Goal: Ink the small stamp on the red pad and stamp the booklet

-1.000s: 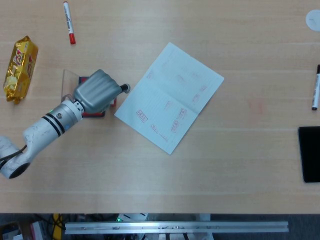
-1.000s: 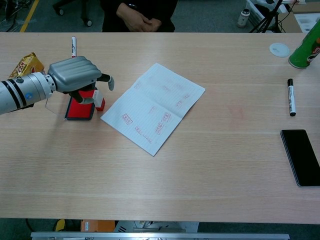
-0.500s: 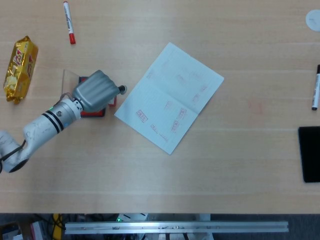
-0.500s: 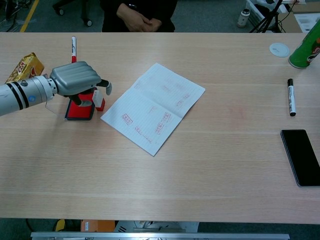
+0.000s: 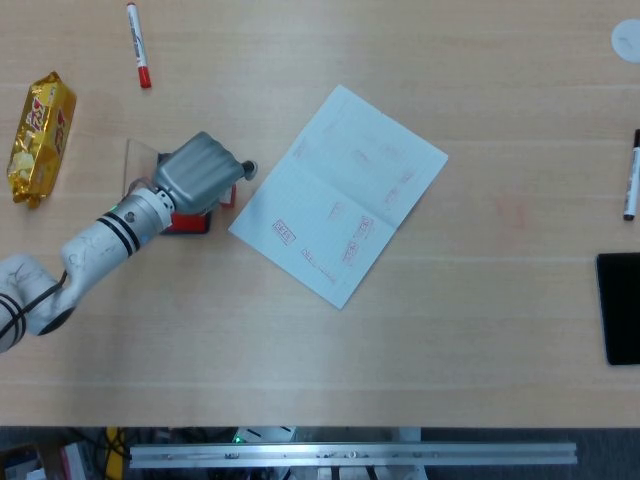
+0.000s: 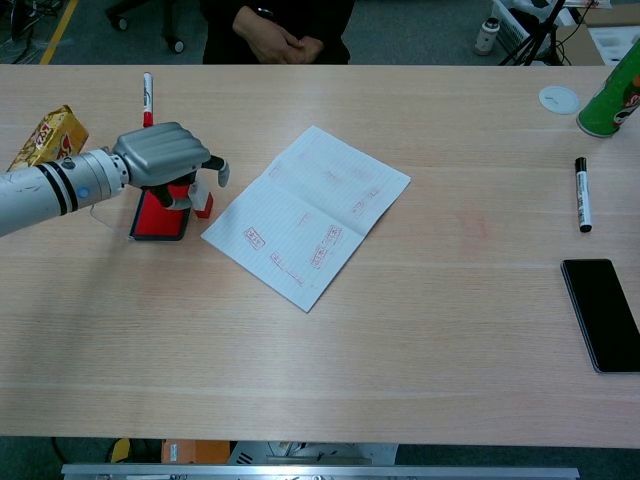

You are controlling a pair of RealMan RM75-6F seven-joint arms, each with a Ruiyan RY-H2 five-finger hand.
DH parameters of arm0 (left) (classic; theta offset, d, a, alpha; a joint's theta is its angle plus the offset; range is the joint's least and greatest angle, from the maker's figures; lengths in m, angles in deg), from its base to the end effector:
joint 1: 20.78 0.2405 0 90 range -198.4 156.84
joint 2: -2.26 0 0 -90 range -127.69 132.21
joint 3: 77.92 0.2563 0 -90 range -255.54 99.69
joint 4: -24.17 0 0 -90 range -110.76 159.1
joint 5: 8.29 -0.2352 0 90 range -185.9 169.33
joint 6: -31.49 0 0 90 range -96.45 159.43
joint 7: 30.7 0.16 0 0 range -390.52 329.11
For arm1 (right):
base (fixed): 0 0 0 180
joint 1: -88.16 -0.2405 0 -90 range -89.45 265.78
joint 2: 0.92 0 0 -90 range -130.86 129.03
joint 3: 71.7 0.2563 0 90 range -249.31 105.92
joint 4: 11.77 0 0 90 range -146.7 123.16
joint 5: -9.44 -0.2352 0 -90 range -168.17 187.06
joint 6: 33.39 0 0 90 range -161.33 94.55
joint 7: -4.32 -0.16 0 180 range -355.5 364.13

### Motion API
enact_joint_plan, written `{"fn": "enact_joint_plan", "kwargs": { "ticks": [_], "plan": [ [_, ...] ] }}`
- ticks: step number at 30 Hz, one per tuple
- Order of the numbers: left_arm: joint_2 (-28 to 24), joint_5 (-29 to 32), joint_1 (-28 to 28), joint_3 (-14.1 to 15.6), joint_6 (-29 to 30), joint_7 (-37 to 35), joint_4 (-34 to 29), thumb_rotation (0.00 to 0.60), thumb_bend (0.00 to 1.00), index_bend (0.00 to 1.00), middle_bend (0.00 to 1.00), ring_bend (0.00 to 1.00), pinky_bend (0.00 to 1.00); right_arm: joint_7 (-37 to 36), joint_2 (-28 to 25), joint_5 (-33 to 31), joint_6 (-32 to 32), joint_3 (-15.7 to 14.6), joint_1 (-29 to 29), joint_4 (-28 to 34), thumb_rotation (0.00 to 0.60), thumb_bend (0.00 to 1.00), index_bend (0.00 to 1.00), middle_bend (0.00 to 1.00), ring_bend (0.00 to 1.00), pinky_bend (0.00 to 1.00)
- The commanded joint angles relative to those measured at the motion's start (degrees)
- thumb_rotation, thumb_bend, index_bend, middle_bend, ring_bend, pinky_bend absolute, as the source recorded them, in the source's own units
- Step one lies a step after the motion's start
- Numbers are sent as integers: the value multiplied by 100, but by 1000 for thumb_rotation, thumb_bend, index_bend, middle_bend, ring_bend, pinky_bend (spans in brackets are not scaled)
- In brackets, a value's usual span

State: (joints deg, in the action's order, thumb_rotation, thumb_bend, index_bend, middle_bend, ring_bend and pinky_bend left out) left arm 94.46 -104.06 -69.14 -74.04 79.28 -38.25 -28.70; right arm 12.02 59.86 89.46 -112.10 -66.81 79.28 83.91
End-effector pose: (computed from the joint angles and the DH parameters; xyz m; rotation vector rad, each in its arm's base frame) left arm -0.2201 0.3961 -0.0645 -2.2959 -0.5495 -0.6636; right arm -0.3167 -0.2284 0.1445 1.4266 -0.8603 0.7720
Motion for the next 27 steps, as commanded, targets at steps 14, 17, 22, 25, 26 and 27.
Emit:
{"fn": "enact_joint_plan", "kwargs": {
  "ticks": [14,17,22,25,26,27],
  "plan": [
    [18,343,-72,-100,-243,696,-53,600,243,434,1000,996,1000,-157,-9,16,23,-22,29,-108,600,189,368,415,369,468],
    [8,405,-72,-102,-297,754,-91,600,243,442,1000,996,1000,-177,-11,24,20,-24,33,-116,600,189,368,415,369,468],
    [5,509,-72,-135,-345,908,-171,600,244,459,1000,996,1000,-219,-20,56,22,-37,40,-127,600,189,368,415,369,468],
    [-14,568,-78,-147,-395,990,-225,600,243,465,1000,996,1000,-259,-34,77,29,-53,48,-131,600,189,368,415,369,468],
    [-30,596,-80,-151,-422,1009,-263,600,243,469,1000,996,1000,-275,-39,84,30,-58,52,-135,600,189,368,415,369,468],
    [-46,614,-81,-153,-440,1025,-295,600,243,475,1000,996,1000,-285,-42,89,29,-60,54,-138,600,189,368,415,369,468]
  ]
}}
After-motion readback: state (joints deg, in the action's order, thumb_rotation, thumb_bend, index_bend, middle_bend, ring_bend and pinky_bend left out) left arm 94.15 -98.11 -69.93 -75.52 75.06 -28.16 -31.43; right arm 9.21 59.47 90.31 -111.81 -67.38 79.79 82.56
